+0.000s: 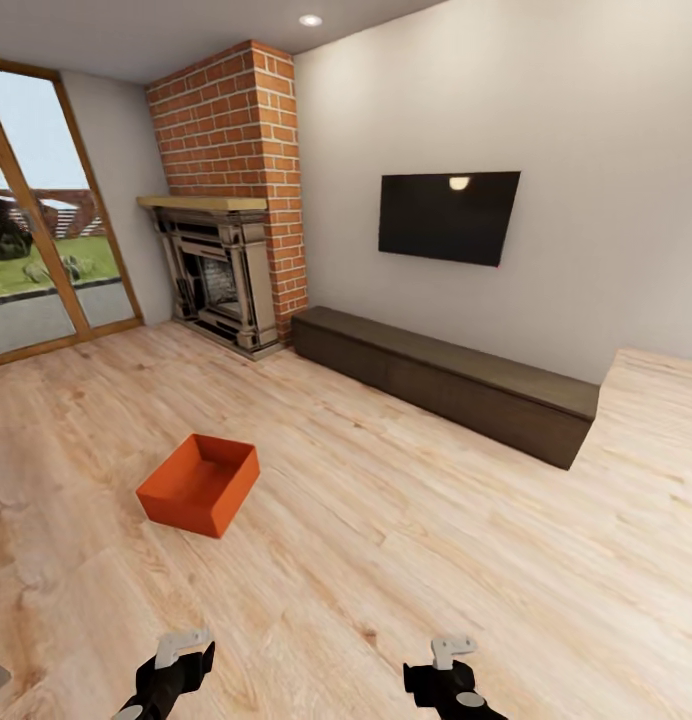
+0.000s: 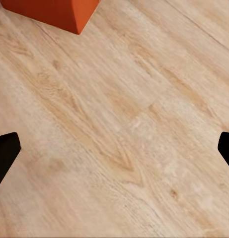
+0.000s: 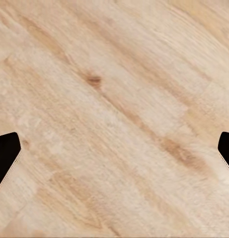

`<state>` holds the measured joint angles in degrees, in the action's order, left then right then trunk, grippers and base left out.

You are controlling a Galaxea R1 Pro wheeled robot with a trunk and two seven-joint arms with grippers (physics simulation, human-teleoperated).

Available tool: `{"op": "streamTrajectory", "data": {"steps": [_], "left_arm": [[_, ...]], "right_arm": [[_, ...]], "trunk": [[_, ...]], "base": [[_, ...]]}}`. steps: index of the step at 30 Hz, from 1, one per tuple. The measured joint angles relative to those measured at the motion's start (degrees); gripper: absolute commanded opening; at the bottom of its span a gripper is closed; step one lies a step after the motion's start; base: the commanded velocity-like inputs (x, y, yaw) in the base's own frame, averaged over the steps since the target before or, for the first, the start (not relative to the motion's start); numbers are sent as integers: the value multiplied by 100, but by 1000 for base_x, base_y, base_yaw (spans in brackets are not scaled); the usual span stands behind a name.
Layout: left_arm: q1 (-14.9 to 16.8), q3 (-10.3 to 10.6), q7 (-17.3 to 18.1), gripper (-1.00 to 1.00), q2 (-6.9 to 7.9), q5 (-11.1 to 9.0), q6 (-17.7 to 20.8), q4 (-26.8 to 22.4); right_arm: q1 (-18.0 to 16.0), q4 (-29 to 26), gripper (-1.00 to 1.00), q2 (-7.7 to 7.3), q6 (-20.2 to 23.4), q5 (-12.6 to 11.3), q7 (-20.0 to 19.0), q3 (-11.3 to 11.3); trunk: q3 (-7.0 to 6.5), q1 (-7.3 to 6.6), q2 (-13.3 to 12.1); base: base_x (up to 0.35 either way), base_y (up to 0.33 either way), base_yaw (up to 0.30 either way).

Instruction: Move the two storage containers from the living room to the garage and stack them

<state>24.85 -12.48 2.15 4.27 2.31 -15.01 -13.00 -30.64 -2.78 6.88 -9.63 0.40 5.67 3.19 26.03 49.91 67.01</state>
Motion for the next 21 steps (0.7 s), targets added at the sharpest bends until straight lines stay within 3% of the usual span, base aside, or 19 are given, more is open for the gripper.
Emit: {"op": "streamTrajectory", "data": {"steps": [16, 21], "left_arm": [[0, 6, 0, 100, -2, 7, 0, 0], [1, 6, 0, 100, -3, 8, 2, 1]], "right_arm": [[-1, 1, 100, -1, -1, 2, 1, 0], [0, 0, 100, -2, -1, 5, -1, 0]], "trunk": [[0, 1, 0], [0, 1, 0]], "base": [[321, -159, 286], [295, -212, 153]]}}
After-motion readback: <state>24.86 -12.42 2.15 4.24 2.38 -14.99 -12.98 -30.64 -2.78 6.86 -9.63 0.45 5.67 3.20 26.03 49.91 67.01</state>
